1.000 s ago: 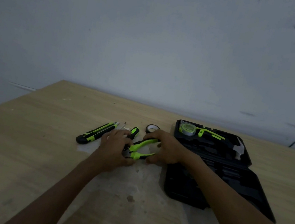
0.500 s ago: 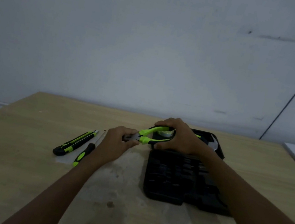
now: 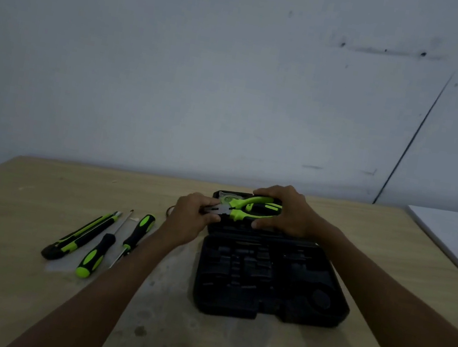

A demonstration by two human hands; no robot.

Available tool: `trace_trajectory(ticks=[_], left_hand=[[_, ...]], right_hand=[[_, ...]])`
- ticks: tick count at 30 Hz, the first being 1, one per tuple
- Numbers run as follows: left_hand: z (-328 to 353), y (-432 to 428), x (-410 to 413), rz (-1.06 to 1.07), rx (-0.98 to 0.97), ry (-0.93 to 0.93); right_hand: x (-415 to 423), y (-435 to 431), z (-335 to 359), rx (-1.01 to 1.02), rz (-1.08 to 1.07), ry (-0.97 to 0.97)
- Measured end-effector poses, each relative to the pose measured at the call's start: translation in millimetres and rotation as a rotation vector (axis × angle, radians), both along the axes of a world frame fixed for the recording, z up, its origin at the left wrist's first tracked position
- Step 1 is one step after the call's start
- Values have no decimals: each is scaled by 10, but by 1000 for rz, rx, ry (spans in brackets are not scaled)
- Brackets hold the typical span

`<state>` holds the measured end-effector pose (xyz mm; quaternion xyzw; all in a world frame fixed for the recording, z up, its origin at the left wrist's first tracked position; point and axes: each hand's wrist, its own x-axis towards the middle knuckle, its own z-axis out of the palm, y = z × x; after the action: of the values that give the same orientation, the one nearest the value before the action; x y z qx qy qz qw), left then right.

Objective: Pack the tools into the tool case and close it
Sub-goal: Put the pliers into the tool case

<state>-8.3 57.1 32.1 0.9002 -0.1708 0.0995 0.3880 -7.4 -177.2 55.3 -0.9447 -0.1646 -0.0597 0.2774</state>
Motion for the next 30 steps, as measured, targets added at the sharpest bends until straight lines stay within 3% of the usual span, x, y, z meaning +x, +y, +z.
trace_trajectory(ticks=[6, 17, 30], left_hand=[[-41, -36, 90, 10, 11, -76], [-150, -237, 300, -79, 98, 119], [-313, -286, 399, -94, 172, 162]], right_hand=[[75, -219, -178, 15, -57, 29], [124, -231, -396, 132, -121, 101], [241, -140, -474, 204, -59, 158]])
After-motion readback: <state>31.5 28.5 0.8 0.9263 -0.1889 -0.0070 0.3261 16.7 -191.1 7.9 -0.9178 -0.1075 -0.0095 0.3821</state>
